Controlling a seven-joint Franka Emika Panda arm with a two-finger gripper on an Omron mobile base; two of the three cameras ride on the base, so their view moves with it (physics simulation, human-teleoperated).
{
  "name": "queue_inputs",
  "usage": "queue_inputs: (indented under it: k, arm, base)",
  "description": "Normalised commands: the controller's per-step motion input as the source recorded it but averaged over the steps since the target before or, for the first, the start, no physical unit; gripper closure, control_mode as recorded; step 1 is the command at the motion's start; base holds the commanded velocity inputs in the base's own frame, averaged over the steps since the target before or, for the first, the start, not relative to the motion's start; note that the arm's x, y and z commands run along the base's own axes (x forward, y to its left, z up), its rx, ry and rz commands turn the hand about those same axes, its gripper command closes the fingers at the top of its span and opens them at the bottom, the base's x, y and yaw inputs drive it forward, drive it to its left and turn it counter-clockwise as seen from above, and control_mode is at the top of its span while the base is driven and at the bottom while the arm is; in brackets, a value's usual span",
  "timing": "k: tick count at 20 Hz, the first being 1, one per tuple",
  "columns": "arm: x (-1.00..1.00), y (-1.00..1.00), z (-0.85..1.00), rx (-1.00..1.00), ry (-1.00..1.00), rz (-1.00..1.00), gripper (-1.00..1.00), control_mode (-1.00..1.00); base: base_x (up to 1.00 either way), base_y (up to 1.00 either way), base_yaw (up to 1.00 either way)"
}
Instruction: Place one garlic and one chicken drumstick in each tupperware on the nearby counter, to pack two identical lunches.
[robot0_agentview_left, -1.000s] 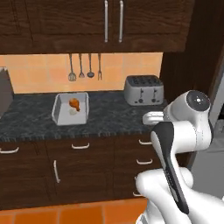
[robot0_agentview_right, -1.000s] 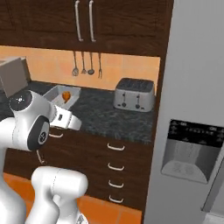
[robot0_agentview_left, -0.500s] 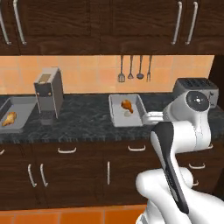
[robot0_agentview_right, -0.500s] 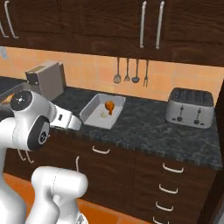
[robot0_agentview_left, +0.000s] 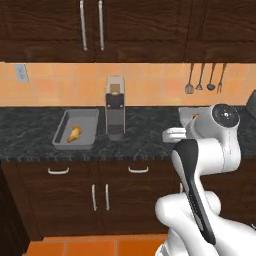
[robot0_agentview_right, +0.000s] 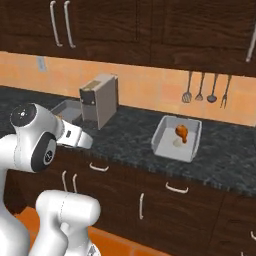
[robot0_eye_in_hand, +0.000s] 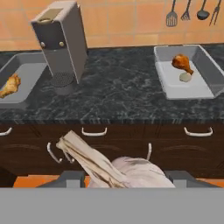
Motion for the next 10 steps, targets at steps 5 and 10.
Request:
queue_inputs:
  k: [5, 10]
  arm:
    - [0.0, 0.0, 0.0, 0.0, 0.0, 0.0, 1.0, 1.0]
    - [0.0, 0.0, 0.0, 0.0, 0.0, 0.0, 1.0, 1.0]
  base:
    - [0.15, 1.0, 0.03]
    - [0.28, 1.0, 0.0]
